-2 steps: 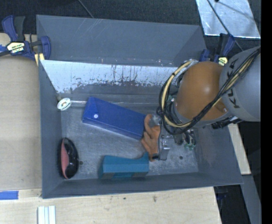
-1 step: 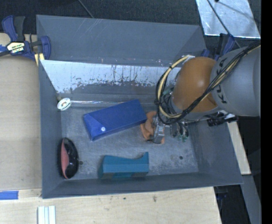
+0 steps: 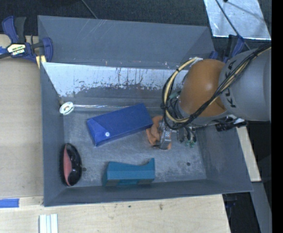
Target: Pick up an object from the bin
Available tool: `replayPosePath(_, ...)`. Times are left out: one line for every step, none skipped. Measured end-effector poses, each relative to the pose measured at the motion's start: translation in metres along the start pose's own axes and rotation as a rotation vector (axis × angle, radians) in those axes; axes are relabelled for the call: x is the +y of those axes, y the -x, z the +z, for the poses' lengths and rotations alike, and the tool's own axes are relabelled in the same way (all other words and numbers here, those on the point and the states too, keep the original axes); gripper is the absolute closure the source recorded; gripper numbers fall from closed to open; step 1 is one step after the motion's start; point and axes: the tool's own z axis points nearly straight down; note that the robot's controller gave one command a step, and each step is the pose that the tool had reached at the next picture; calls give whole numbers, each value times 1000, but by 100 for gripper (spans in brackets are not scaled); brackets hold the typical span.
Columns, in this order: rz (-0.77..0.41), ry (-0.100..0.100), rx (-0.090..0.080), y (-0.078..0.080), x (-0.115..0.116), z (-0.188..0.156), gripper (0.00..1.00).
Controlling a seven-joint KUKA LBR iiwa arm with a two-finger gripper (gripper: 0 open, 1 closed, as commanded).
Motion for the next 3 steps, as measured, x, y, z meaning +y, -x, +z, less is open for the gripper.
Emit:
replayPosePath(-16, 0, 1, -7, -21, -92, 100)
replayPosePath(-16, 0, 1, -7, -21, -92, 100)
replayPosePath(-45, 0, 1, -6, -41, -169, 100)
